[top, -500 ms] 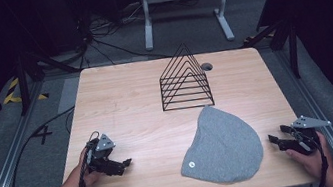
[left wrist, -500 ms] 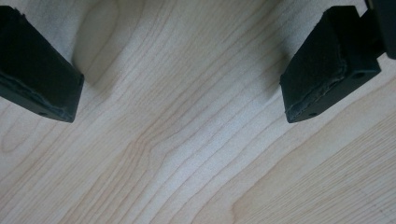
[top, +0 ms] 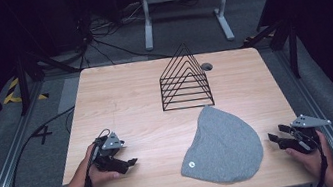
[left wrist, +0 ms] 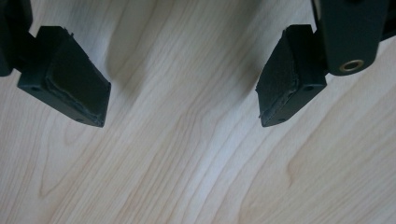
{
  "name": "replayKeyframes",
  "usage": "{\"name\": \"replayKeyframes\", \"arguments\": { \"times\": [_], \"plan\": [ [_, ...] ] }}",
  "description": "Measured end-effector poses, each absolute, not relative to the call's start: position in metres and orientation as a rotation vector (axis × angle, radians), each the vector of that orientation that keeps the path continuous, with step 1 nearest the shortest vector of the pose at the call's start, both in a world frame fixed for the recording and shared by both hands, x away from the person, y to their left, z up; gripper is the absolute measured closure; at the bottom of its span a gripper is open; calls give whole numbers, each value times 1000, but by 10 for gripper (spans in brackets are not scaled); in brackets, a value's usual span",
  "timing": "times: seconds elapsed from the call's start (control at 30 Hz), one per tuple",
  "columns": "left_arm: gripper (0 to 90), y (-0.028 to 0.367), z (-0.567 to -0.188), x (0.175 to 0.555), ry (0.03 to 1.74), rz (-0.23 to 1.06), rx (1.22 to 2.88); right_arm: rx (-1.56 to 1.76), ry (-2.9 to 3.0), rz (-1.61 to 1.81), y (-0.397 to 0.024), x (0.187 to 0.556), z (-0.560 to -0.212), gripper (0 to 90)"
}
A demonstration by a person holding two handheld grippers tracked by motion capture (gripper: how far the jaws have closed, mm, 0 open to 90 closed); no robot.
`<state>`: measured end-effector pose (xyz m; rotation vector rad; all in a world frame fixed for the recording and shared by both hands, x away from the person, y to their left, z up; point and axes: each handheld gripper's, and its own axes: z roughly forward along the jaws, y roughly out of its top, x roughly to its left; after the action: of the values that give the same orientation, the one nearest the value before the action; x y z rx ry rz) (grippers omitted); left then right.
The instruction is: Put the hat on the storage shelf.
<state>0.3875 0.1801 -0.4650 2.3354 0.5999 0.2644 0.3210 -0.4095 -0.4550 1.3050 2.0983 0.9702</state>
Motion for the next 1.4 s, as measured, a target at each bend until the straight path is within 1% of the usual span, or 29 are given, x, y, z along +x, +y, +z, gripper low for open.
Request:
{"name": "replayKeyframes", "arguments": {
  "times": [0.07, 0.1, 0.2, 0.23, 0.3, 0.33, 0.37, 0.5, 0.53, 0.57, 0.6, 0.67, 0.77, 0.87, 0.97, 1.03, 1.13, 1.2, 1.3, 1.33, 1.37, 1.4],
  "plan": [
    [231, 170, -462, 389, 565, 309, 2341, 1279, 2103, 990, -404, 321, -448, 462],
    [259, 164, -462, 388, 541, 339, 2366, 1263, 2106, 1013, -399, 320, -445, 482],
    [313, 150, -466, 391, 477, 323, 2387, 1192, 2161, 1011, -380, 315, -439, 520],
    [321, 148, -467, 392, 470, 318, 2383, 1150, 2198, 1013, -369, 313, -438, 558],
    [357, 147, -466, 394, 452, 323, 2379, 1062, 2269, 1030, -349, 310, -438, 594],
    [359, 147, -466, 395, 462, 294, 2370, 1026, 2303, 1035, -339, 309, -439, 603],
    [353, 148, -464, 397, 481, 247, 2312, 1003, 2326, 1044, -331, 308, -439, 607],
    [354, 151, -454, 395, 478, 210, 2203, 901, 2395, 1086, -298, 309, -437, 587],
    [354, 152, -451, 396, 475, 192, 2207, 899, 2398, 1116, -294, 310, -435, 582],
    [353, 152, -445, 398, 490, 140, 2205, 887, 2401, 1128, -290, 311, -432, 570],
    [332, 152, -440, 398, 497, 120, 2186, 879, 2401, 1140, -286, 314, -430, 563],
    [338, 150, -429, 397, 484, 142, 2182, 876, 2401, 1168, -281, 317, -427, 561],
    [338, 140, -418, 396, 443, 167, 2195, 838, 2419, 1175, -271, 322, -426, 583],
    [338, 124, -416, 402, 417, 173, 2220, 805, 2456, 1152, -258, 325, -430, 633],
    [344, 99, -421, 411, 382, 166, 2241, 763, 2500, 1144, -242, 325, -434, 676],
    [346, 83, -427, 418, 367, 130, 2252, 721, 2538, 1141, -230, 322, -437, 705],
    [353, 57, -432, 426, 331, 115, 2266, 658, 2599, 1132, -212, 313, -443, 738],
    [379, 36, -434, 431, 296, 109, 2261, 627, 2635, 1127, -204, 306, -448, 770],
    [394, 12, -436, 435, 260, 92, 2253, 612, 2665, 1119, -199, 297, -453, 805],
    [402, 12, -436, 435, 260, 92, 2253, 612, 2665, 1119, -199, 297, -453, 805],
    [402, 2, -435, 437, 234, 78, 2255, 603, 2679, 1112, -198, 293, -456, 825],
    [425, -5, -436, 437, 211, 91, 2264, 599, 2681, 1098, -199, 290, -458, 849]
  ]
}}
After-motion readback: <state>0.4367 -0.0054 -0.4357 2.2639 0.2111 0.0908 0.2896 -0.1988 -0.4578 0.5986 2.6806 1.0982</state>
